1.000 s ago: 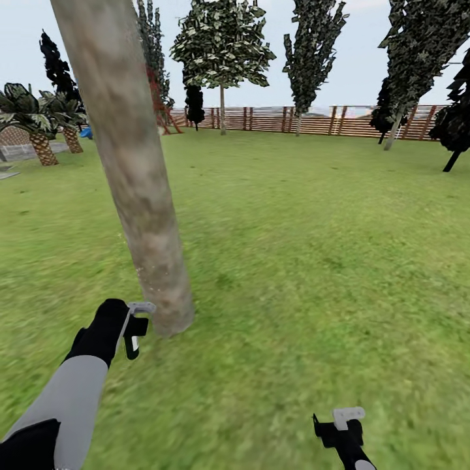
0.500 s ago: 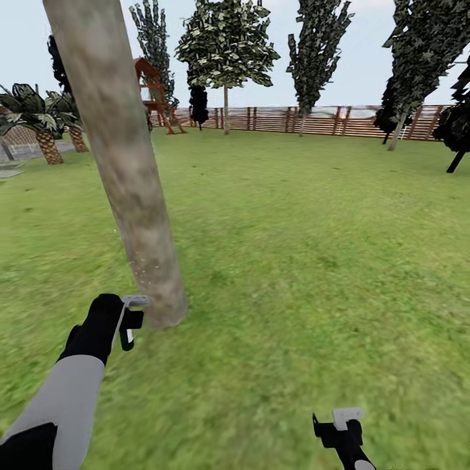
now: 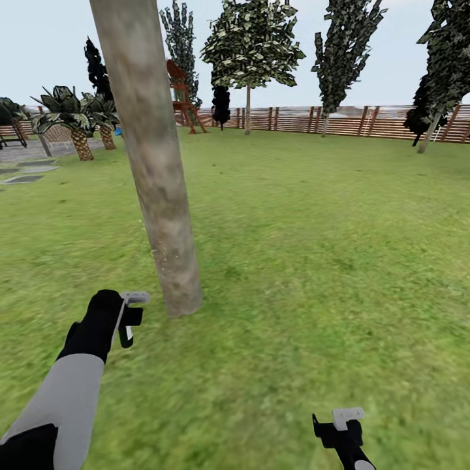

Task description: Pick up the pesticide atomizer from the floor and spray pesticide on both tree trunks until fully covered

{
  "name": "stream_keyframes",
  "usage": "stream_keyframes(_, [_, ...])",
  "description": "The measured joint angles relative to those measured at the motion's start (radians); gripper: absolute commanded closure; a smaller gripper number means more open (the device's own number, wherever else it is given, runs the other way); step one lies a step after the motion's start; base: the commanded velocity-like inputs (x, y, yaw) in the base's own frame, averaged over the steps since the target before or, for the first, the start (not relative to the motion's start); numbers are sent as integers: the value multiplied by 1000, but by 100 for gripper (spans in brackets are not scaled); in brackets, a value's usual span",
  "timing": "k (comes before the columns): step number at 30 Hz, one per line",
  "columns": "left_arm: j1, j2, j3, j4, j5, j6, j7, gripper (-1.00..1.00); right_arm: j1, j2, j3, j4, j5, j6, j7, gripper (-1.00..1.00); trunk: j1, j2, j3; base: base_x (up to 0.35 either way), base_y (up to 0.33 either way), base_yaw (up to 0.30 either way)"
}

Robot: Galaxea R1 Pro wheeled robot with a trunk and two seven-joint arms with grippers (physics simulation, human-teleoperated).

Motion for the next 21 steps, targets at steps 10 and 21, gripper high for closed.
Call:
stream_keyframes(10, [-10, 7, -12, -59, -7, 5, -1, 100, 0, 0, -1, 0, 0, 0, -1, -100, -1, 0, 0, 271, 0, 0])
stream_keyframes(21, [3, 24, -15, -66, -3, 5, 1, 100, 0, 0, 0, 0, 0, 0, 1, -100, 0, 0, 0, 279, -127, 0])
